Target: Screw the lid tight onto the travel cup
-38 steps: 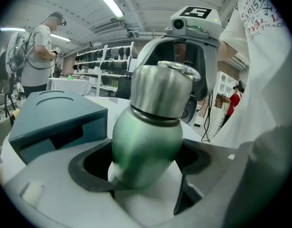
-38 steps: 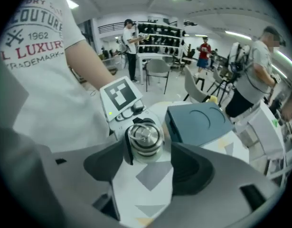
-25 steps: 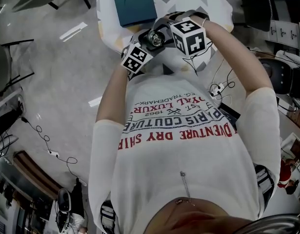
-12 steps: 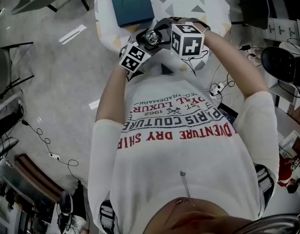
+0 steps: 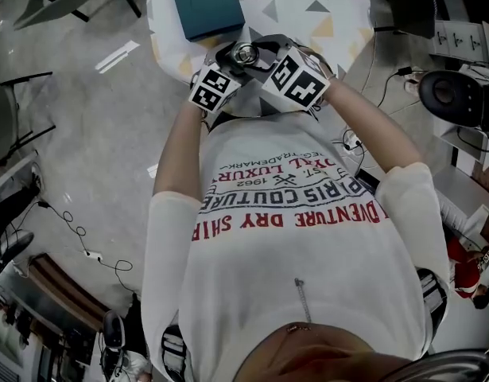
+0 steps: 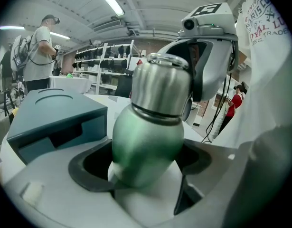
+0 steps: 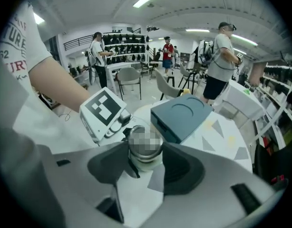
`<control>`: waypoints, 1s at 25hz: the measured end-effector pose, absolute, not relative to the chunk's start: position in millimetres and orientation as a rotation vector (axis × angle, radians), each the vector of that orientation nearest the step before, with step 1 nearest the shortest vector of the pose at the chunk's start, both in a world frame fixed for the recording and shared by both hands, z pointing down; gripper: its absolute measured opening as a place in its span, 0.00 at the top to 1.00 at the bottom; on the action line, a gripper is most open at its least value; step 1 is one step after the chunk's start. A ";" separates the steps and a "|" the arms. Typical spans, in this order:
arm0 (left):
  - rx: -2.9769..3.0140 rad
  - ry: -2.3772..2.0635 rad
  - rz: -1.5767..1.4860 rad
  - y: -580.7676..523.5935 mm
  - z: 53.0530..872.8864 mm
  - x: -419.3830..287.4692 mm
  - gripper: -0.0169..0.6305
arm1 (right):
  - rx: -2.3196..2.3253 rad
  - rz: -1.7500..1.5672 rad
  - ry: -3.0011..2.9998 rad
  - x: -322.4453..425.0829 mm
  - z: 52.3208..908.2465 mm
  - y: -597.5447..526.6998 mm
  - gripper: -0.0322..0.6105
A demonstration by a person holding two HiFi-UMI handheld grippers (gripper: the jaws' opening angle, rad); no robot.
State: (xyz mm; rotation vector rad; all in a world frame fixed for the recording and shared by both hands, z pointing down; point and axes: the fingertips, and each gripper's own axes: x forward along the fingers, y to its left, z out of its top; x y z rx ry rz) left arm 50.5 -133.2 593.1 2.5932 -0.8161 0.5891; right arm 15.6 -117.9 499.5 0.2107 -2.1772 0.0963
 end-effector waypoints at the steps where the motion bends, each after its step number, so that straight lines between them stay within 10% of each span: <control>1: 2.597 -0.819 0.582 -133.9 592.0 50.7 0.35 | 0.211 0.097 -2.184 15.7 499.3 -118.1 0.59; 25: 2.575 -0.797 0.665 -127.6 601.0 49.2 0.35 | -0.582 -0.322 -2.017 16.3 502.5 -109.1 0.52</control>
